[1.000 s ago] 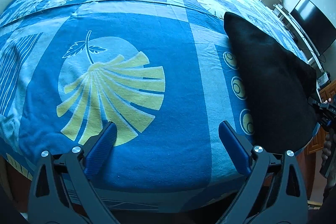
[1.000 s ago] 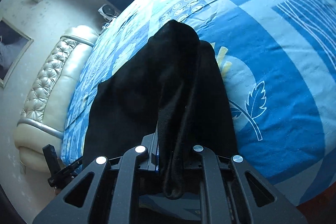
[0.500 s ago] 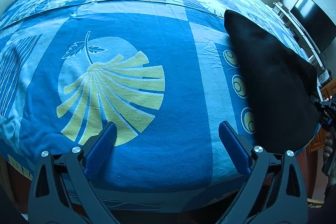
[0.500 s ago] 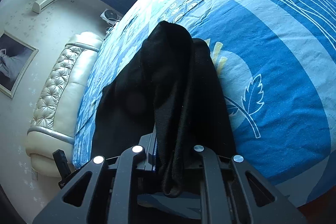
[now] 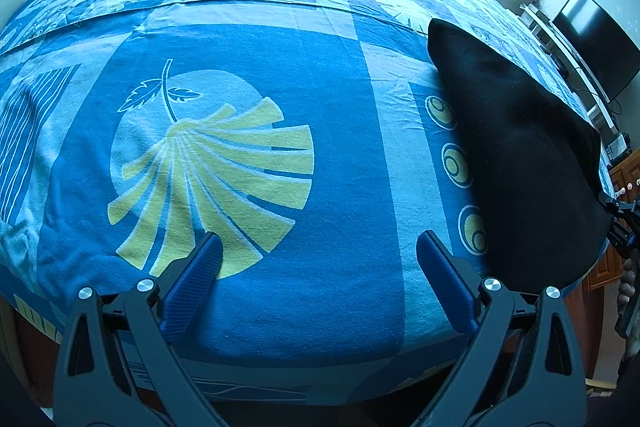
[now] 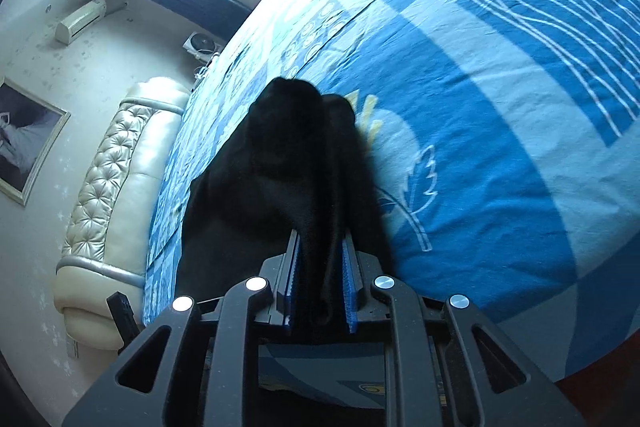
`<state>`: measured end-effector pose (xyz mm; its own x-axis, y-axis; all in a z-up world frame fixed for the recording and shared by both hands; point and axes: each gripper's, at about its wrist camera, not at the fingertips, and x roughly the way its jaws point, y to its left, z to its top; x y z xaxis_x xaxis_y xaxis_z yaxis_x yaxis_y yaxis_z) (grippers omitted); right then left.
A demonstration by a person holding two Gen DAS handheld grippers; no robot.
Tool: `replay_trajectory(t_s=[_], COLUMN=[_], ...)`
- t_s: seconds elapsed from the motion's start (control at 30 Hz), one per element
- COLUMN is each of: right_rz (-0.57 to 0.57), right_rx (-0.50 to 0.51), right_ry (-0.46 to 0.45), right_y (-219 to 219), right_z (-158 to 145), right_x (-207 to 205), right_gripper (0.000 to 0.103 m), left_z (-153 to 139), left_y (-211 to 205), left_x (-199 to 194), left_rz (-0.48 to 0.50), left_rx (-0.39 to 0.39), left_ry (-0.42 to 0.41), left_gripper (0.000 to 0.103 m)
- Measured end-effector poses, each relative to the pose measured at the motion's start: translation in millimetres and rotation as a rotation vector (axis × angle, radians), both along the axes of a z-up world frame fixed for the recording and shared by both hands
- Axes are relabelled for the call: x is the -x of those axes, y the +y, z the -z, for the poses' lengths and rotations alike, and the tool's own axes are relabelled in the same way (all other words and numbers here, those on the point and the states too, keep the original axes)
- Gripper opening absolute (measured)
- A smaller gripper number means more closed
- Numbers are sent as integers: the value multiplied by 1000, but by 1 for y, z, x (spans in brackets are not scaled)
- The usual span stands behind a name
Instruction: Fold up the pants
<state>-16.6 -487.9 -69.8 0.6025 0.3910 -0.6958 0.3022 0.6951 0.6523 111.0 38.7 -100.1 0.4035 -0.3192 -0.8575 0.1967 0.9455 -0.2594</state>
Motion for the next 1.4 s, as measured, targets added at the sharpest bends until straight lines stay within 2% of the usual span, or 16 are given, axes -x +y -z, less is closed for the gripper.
replay_trajectory(t_s=[0.03, 0.1, 0.17, 0.23, 0.3, 0.37, 0.47, 0.67, 0.83, 1.07, 1.23, 1.3, 1.4], right_rz=[14, 66, 139, 211, 246, 261, 234, 161, 91, 38, 2, -13, -52], right_rx=[3, 35, 77, 23, -41, -127, -203, -251, -248, -265, -265, -272, -214], right_ry=[2, 15, 20, -18, -53, -85, -84, -33, -17, -22, -19, -19, -6], right_y=[-3, -11, -20, -34, -43, -49, -46, -26, -14, -7, -2, 3, 10], right_z=[-1, -6, -13, -17, -17, -13, 0, 20, 24, 28, 27, 27, 26], right_x=[2, 8, 18, 31, 39, 45, 43, 32, 24, 26, 18, 13, 8], right_gripper=[18, 32, 51, 65, 67, 75, 76, 76, 76, 78, 80, 81, 79], left_z=[0, 0, -1, -4, -9, -15, -20, -18, -7, 2, 4, 4, 7], left_y=[0, 0, 2, 3, 2, -3, -19, -55, -67, -72, -83, -90, -97], left_x=[0, 0, 0, 0, 2, 6, 12, 22, 18, 6, 0, -1, 0], left_rz=[0, 0, -7, -11, 1, 29, 98, 194, 178, 140, 156, 175, 181], left_rx=[0, 3, 16, 39, 94, 174, 271, 349, 429, 525, 554, 563, 531], left_ry=[0, 1, 3, 9, 16, 23, 50, 90, 154, 192, 216, 227, 240], left_gripper=[97, 97, 97, 97, 97, 97, 97, 97, 97, 97, 97, 78, 65])
